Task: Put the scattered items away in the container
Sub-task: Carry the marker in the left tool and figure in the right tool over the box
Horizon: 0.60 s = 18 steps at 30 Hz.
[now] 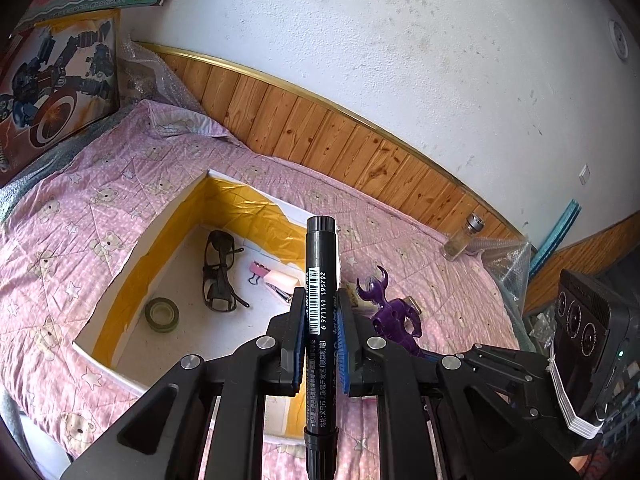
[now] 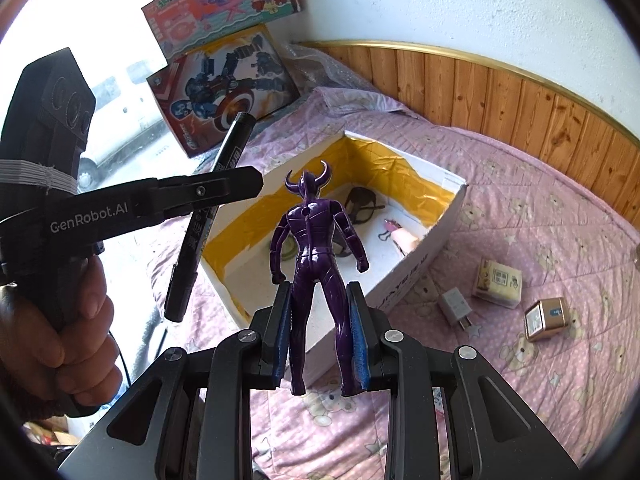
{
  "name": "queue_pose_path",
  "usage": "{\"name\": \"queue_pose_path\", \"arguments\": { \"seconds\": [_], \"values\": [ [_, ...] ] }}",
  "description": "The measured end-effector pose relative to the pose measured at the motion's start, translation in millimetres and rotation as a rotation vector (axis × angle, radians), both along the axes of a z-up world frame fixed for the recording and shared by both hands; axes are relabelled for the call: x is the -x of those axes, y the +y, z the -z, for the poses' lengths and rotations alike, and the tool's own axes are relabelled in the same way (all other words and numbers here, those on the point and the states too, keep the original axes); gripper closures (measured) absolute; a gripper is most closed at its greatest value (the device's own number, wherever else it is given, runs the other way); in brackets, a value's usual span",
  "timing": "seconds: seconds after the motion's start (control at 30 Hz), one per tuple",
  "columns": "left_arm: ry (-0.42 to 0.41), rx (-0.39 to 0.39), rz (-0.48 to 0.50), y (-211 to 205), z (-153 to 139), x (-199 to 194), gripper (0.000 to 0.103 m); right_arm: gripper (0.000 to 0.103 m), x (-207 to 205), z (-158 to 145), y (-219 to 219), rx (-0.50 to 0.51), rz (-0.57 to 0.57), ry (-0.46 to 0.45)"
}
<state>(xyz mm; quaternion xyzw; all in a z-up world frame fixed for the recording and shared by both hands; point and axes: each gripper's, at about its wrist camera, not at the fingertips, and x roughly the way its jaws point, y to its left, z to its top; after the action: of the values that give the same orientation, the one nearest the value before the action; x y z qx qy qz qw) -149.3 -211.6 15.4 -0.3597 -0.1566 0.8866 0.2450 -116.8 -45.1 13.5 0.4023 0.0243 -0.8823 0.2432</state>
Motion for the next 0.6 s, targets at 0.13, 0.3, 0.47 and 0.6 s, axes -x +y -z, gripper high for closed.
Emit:
{"name": "queue_pose_path", "arguments": {
  "seconds": [0.13, 0.3, 0.47, 0.6],
  "values": [
    [0.008, -0.009, -0.03, -9.0, -3.5, 15.6, 0.089, 0.075, 16.9, -0.9, -8.2, -0.001, -0.011, -0.011],
    [-0.017, -0.026, -0.066, -22.8, 4.4, 37.8, 0.089, 0.075, 36.6, 3.0, -19.7, -0.004, -0.026, -0.037],
    [-0.081, -0.018, -0.103, -37.3, 27.9, 60.6, 0.089, 0.075, 51.5, 14.2, -33.8, -0.032, -0.064, -0.067],
    [-0.148, -0.007, -0.127, -48.1, 49.8, 74.6, 0.089, 0.075, 61.2, 25.5, -47.0, -0.063, -0.107, -0.096]
  ]
}}
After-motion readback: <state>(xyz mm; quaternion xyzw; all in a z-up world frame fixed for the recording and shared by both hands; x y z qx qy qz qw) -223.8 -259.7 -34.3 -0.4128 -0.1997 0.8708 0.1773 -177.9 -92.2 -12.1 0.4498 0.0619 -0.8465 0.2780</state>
